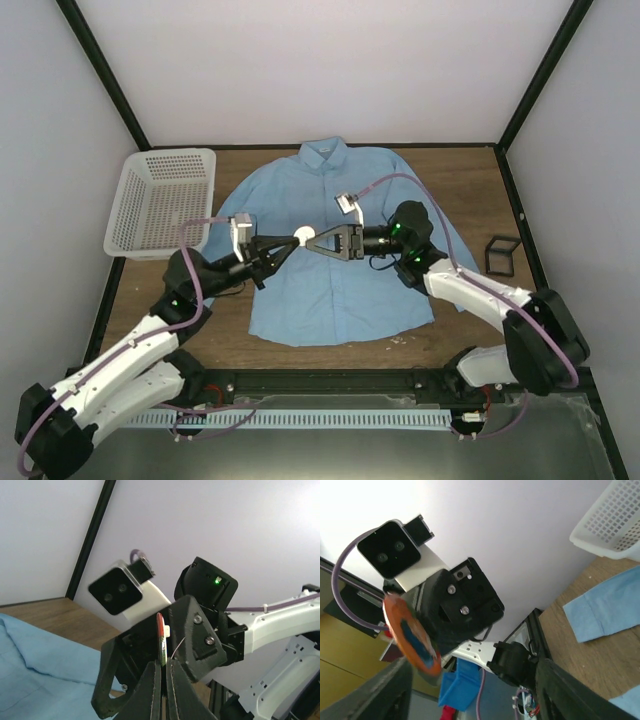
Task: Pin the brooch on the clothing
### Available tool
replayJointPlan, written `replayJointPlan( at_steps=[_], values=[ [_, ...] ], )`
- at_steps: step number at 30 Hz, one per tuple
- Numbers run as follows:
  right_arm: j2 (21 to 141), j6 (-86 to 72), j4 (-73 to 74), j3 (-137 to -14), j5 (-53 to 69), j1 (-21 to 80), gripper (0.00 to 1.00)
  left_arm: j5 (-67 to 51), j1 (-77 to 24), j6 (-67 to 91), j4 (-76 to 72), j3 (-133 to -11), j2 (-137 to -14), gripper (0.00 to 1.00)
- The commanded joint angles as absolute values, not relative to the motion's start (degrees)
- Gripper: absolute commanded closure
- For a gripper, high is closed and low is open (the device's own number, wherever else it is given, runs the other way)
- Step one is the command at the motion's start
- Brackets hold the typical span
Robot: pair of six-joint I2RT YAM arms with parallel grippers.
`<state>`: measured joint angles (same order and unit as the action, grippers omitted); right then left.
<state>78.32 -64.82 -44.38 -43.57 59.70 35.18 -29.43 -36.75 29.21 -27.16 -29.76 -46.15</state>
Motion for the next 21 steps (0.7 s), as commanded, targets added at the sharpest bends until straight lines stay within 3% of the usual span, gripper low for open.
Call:
replayJointPlan(
  at_steps=[1,7,14,21],
  values=[
    [71.09,-47.54,-24.97,-46.42,59.15,35.38,0.33,-25.35,-37.44,30.64,-28.44,-29.0,-43.89,1.0],
    [62.16,-30.56,-5.0,-47.2,51.16,33.85,0.15,-24.94,-37.38,35.14,-31.12,-28.53,-45.07,1.0],
    [58.39,-28.0,-0.89,-46.4,37.91,30.28,0.0,-26.4,-37.44,40.87,-34.98,-28.34,-46.79,1.0],
    [61.51,-27.8,1.88,-48.23,37.54,27.53,0.0,-27.45,-37.44,44.42,-33.57,-29.33,-48.4,1.0]
  ],
)
